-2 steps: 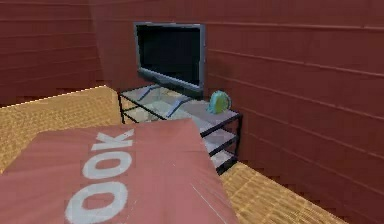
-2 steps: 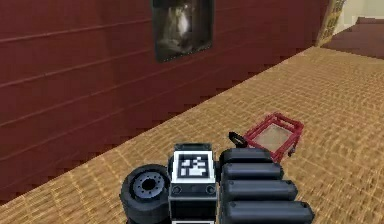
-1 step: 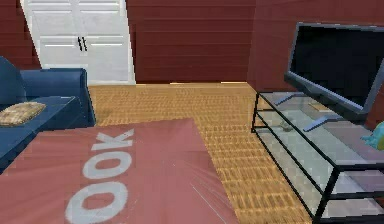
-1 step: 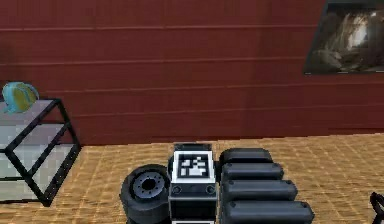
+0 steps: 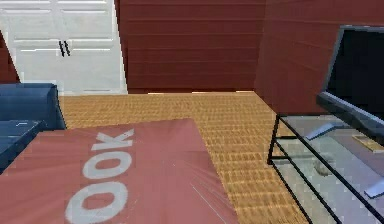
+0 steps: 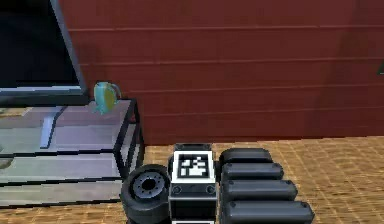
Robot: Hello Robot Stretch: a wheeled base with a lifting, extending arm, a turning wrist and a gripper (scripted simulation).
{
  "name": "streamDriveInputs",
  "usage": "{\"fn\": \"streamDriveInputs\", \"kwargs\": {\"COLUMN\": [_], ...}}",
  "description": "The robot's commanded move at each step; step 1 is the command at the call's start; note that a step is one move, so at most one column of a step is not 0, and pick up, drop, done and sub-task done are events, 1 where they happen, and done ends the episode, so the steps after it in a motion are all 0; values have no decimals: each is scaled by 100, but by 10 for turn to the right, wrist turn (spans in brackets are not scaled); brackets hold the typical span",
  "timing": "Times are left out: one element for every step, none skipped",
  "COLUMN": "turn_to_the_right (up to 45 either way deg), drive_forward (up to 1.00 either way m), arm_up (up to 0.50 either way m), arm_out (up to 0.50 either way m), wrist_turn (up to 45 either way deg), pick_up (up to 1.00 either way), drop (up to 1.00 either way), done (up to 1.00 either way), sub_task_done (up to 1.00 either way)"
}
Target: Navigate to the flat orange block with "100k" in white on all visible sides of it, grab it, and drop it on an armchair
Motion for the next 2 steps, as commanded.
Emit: {"fn": "streamDriveInputs", "kwargs": {"turn_to_the_right": [-180, 0], "drive_forward": [0, 100], "arm_up": [0, 0], "arm_out": [0, 0], "wrist_turn": [0, 0], "pick_up": [0, 0], "drop": [0, 0], "done": [0, 0], "sub_task_done": [0, 0]}}
